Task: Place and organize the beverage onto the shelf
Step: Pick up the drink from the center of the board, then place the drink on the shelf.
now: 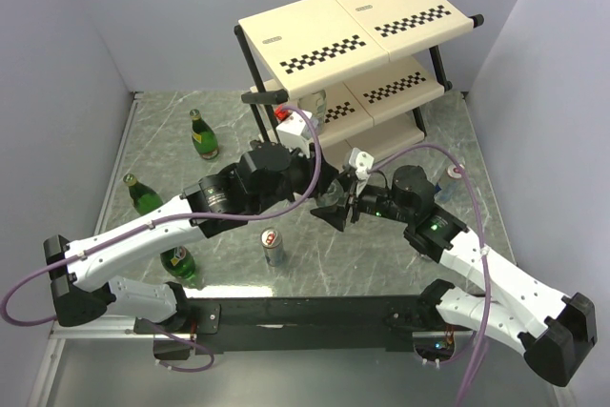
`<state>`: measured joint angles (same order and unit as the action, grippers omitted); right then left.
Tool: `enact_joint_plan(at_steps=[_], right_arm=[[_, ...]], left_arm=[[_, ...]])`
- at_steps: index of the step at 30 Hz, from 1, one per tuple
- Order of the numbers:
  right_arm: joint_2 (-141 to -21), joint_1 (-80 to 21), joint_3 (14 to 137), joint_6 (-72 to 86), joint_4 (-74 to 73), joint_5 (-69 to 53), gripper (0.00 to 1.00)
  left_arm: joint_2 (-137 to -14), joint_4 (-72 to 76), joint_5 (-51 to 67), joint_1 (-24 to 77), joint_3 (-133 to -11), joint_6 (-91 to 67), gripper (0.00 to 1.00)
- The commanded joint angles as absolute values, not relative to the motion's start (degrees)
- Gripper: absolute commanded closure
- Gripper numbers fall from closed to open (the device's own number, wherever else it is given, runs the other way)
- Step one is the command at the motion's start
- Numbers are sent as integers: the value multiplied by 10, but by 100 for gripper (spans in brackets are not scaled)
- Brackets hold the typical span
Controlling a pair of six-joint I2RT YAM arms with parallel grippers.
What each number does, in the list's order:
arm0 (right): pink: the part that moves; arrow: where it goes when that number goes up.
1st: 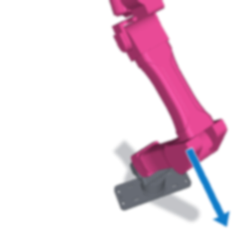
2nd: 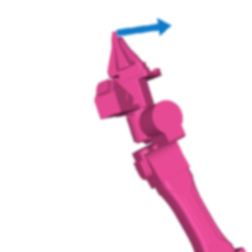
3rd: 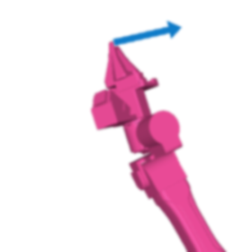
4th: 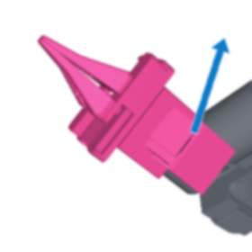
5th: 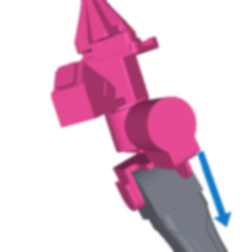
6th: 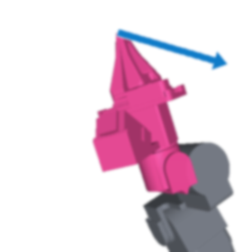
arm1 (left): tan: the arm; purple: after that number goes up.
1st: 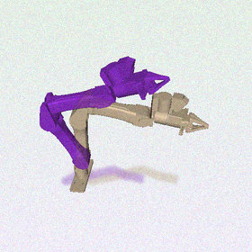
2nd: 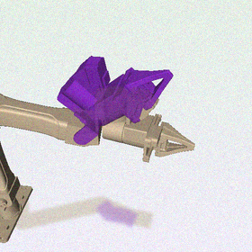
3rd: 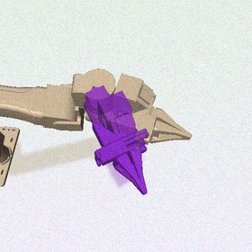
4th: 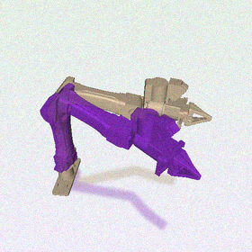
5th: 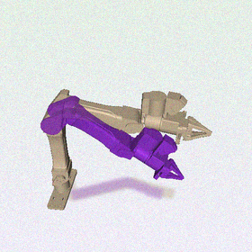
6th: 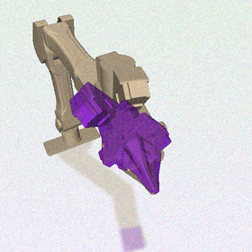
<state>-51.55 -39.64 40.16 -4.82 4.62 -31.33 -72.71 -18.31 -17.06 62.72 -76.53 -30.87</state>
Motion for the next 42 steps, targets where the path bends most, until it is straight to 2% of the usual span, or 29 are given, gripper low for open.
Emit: enact_joint_plan(at_steps=[1,2,3,4,11,15,26,30,37,42], right_arm=[[-502,-398,421,-65,52,-330,100],[-496,-398,418,-69,55,-331,100],[-490,-398,411,-70,56,-332,100],[-479,-397,408,-69,58,-333,100],[-453,-388,388,-55,65,-335,100],[-445,-369,384,-50,62,-343,100],[-410,-268,392,-16,53,-355,100],[-417,-242,414,-7,64,-332,100],[-460,-220,461,-1,126,-291,100],[-494,-216,486,-1,168,-265,100]], left_arm=[[-702,-65,-163,632,-811,-333,92],[-700,-63,-162,632,-807,-335,76],[-696,-62,-161,632,-804,-337,68],[-693,-59,-160,631,-798,-338,56],[-678,-59,-161,632,-783,-345,30],[-664,-64,-165,633,-780,-337,25],[-585,-134,-154,631,-745,-268,21],[-548,-159,-178,632,-695,-256,19],[-478,-140,-249,631,-604,-217,7],[-469,-144,-293,609,-586,-180,1]])
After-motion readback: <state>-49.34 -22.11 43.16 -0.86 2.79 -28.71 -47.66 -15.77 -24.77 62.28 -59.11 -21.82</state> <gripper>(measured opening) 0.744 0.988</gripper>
